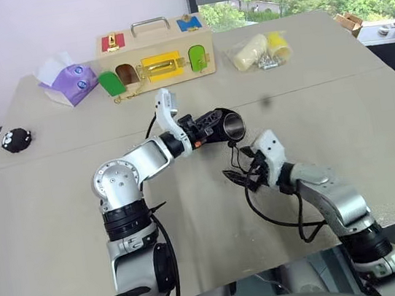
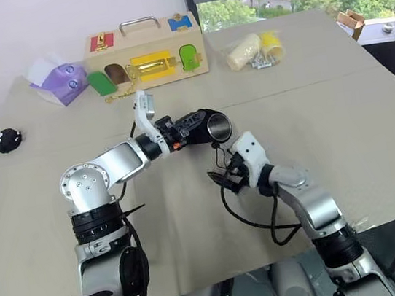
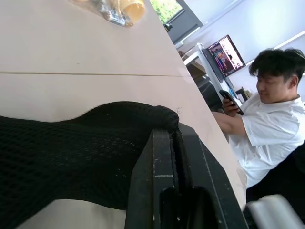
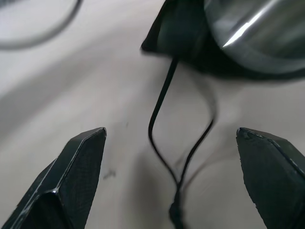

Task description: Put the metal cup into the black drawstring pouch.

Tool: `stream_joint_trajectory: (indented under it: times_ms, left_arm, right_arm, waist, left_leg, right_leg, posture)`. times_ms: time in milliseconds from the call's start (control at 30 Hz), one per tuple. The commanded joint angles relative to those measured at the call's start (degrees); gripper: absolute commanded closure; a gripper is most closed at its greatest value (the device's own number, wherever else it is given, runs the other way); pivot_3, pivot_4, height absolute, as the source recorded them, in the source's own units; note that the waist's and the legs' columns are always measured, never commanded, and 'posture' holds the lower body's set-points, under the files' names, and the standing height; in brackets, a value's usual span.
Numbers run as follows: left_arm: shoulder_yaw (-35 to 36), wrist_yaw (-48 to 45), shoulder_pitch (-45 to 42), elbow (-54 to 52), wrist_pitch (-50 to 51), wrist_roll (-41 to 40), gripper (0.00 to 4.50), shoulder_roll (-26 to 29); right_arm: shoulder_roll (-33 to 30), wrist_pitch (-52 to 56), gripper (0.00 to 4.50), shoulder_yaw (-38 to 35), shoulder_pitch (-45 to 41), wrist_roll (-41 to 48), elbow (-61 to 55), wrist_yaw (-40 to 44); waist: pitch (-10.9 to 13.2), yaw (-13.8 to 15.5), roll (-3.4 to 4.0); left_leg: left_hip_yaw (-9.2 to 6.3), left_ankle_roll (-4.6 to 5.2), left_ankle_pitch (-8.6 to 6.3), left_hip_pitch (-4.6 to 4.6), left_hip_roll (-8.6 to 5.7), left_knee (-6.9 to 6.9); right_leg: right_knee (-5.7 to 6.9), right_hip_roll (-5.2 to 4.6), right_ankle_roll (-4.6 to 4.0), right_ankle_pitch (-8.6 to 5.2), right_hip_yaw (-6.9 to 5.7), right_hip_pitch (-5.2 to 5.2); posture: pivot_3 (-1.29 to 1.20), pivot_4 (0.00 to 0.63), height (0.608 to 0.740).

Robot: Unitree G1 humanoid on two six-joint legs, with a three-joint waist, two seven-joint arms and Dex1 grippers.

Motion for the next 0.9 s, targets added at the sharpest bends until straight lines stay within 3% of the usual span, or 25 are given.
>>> stream_joint_trajectory:
  times_ms: [33,133,200,333,400,600,900]
  left_arm:
    - [0.7,0.0,-1.6,-1.1,-1.6,-1.4,4.5,0.1]
    - [1.2,0.5,-1.7,-1.3,-2.1,-1.6,4.5,-0.1]
    - [1.2,0.7,-1.5,-1.5,-2.3,-1.7,4.5,-0.1]
    - [1.7,1.1,-1.1,-1.6,-2.7,-2.0,4.5,-0.2]
    - [1.8,1.4,-0.8,-1.7,-2.9,-2.0,4.5,-0.4]
    - [2.3,2.1,0.1,-2.5,-3.2,-2.7,4.5,-1.1]
    - [2.3,-1.9,3.0,-5.8,-7.2,-7.0,4.5,-2.0]
  right_arm:
    - [-0.6,-2.8,0.08,1.4,-1.9,-2.9,2.0,-1.5]
    - [-0.1,-5.4,1.0,0.5,-2.3,-4.1,3.1,-3.5]
    - [-0.2,-6.1,1.79,-0.2,-2.1,-4.1,2.8,-4.0]
    - [-2.1,-7.2,3.86,-1.0,-1.7,-5.6,2.0,-5.2]
    - [-3.4,-9.4,4.46,-1.1,-2.0,-7.7,3.1,-6.6]
    - [-5.0,-14.8,4.46,-5.4,-6.5,-12.0,4.5,-12.8]
    - [-7.7,-23.9,4.46,-13.1,-21.1,-15.7,-0.3,-19.7]
  waist:
    - [0.0,-0.1,-0.01]
    - [0.0,-0.1,-0.02]
    - [0.0,0.0,-0.02]
    - [0.0,-0.1,-0.02]
    - [0.0,0.0,-0.02]
    - [0.0,-0.2,-0.02]
    - [0.0,-0.1,-0.02]
  left_leg:
    - [0.02,0.0,0.0,0.0,-0.01,0.0]
    - [0.03,0.0,0.0,0.01,-0.01,0.01]
    - [0.0,0.0,0.0,0.02,-0.01,0.01]
    - [0.01,0.0,0.0,0.0,-0.01,0.01]
    - [0.01,0.0,0.0,-0.01,-0.01,0.01]
    - [0.04,0.0,0.0,0.0,-0.02,0.01]
    - [0.05,-0.01,0.0,-0.05,0.0,-0.02]
  right_leg:
    - [-0.01,0.0,0.0,0.0,0.03,0.0]
    - [-0.01,0.0,0.01,0.0,0.03,0.0]
    - [0.01,0.0,0.0,0.0,0.01,0.0]
    - [0.0,0.0,0.01,0.0,0.02,0.0]
    - [-0.01,-0.01,0.01,0.0,0.02,0.0]
    - [0.0,0.0,0.0,0.0,0.05,-0.02]
    - [-0.04,0.0,0.0,0.0,0.05,-0.06]
  posture:
    - [0.0,0.15,0.74]
    - [0.0,0.15,0.74]
    - [0.0,0.15,0.74]
    - [0.0,0.15,0.74]
    - [0.0,0.15,0.74]
    - [0.0,0.15,0.74]
    - [0.0,0.15,0.74]
